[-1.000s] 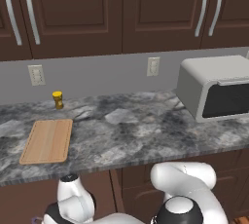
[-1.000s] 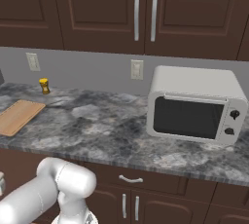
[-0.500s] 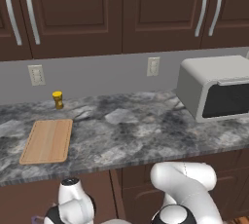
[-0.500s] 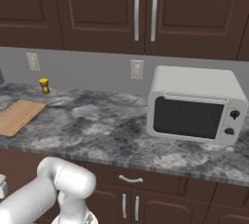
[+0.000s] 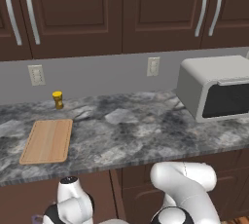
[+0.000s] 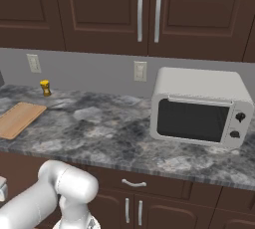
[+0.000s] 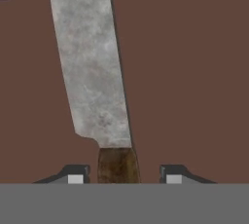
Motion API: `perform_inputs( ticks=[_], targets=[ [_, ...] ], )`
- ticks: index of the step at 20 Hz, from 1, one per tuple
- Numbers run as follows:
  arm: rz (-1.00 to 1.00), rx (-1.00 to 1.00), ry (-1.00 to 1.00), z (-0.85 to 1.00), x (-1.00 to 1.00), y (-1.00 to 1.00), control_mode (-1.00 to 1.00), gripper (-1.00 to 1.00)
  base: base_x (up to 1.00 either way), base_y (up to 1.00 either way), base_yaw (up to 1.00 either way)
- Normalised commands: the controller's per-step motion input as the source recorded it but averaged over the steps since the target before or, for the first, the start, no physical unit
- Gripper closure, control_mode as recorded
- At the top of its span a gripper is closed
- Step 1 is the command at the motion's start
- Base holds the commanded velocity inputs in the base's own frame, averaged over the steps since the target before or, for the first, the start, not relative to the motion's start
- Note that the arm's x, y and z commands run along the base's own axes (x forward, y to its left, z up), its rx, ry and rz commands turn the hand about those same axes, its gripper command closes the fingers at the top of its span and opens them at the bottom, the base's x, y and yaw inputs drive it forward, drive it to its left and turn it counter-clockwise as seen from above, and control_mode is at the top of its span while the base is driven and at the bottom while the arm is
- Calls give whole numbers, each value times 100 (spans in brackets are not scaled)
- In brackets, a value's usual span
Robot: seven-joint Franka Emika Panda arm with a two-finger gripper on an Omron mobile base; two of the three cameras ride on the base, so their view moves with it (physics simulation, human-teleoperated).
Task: Open the drawer on the left and place the cutting tools on the cutting board.
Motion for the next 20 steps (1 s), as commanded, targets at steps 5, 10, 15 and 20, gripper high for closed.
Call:
perform_inputs(
  ticks=[5,10,15,20],
  targets=[
    [0,0,0,0,-8,0,-100,100,0,0,0],
    [0,0,0,49,-10,0,-100,100,0,0,0],
    [4,0,1,81,-1,-2,-100,100,0,0,0],
    [5,0,0,83,-14,-1,-100,100,0,0,0]
  ],
)
